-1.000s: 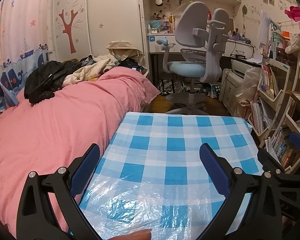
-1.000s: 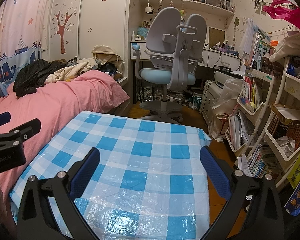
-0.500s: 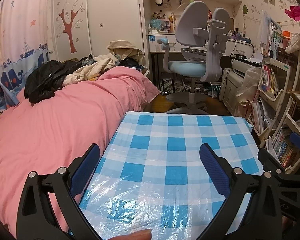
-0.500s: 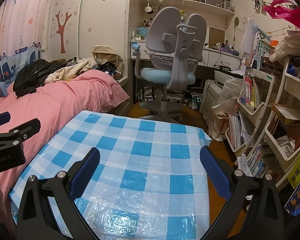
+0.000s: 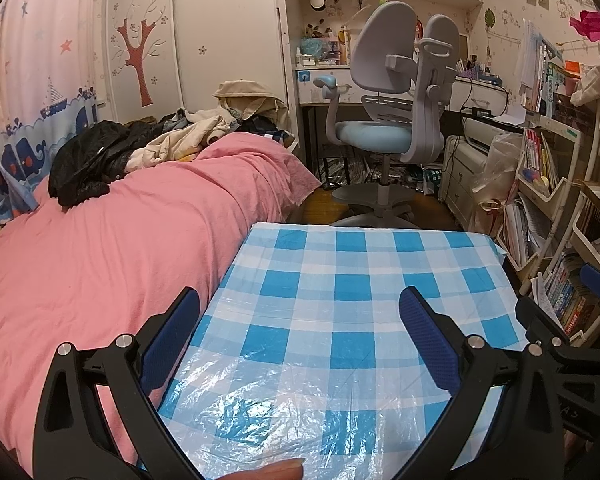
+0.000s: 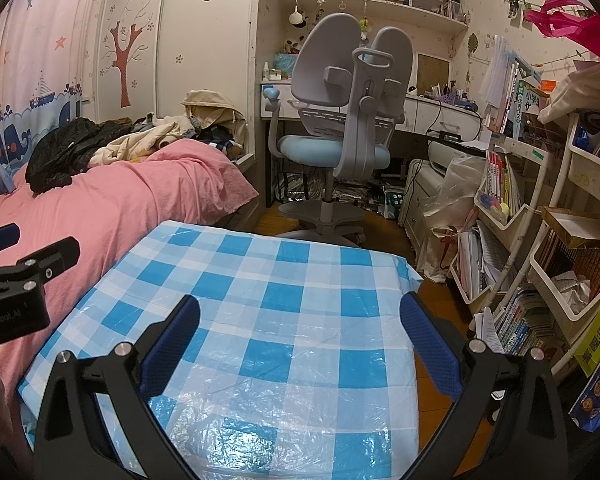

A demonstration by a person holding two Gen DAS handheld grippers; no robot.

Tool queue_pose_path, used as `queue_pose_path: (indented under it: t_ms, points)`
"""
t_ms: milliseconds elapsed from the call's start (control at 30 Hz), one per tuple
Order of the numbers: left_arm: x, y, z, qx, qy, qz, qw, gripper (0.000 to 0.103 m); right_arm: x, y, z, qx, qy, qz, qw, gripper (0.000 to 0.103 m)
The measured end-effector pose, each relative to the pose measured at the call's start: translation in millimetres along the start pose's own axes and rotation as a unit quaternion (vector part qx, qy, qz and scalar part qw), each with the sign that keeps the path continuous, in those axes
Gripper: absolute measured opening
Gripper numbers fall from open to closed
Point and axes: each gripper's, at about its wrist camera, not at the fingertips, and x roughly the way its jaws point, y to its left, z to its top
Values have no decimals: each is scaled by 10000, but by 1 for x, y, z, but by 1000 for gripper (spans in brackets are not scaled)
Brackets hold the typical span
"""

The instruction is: Collect trash

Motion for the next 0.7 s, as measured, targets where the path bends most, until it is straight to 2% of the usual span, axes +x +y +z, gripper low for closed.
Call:
queue_pose_path:
  t_ms: [700]
  points:
    - [2,-3,-2,60,50,39,10000,96,4,-8,-5,20,48,-11,10000,96]
